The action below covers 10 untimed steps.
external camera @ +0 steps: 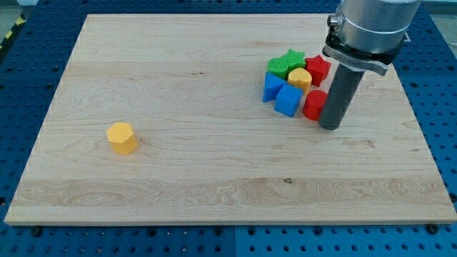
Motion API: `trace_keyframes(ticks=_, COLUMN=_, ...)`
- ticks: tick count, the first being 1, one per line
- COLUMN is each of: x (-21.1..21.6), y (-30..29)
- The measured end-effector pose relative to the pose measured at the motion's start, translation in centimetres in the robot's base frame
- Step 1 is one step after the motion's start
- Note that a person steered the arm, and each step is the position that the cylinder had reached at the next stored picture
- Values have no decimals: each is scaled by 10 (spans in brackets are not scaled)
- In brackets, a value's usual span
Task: Move the hexagon towards the group of blocks
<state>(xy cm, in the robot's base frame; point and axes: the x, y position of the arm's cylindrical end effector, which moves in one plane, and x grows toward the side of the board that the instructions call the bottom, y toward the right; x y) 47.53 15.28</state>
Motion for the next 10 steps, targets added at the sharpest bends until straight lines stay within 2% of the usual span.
trace_keyframes(ticks=1, x=0, y=0)
trace_keyframes(ticks=3, x=54, y=0)
trace_keyframes(ticks=4, x=64, y=-8)
trace_keyframes(ticks=5, x=66, y=-57)
trace_keyframes(ticks=6, x=42, y=-126)
trace_keyframes(ticks=7, x=-18, y=-176)
trace_keyframes(ticks=8, x=-59, y=-201)
trace_keyframes(ticks=9, x=-87, y=-225)
trace_keyframes(ticks=10, x=-105, y=-274)
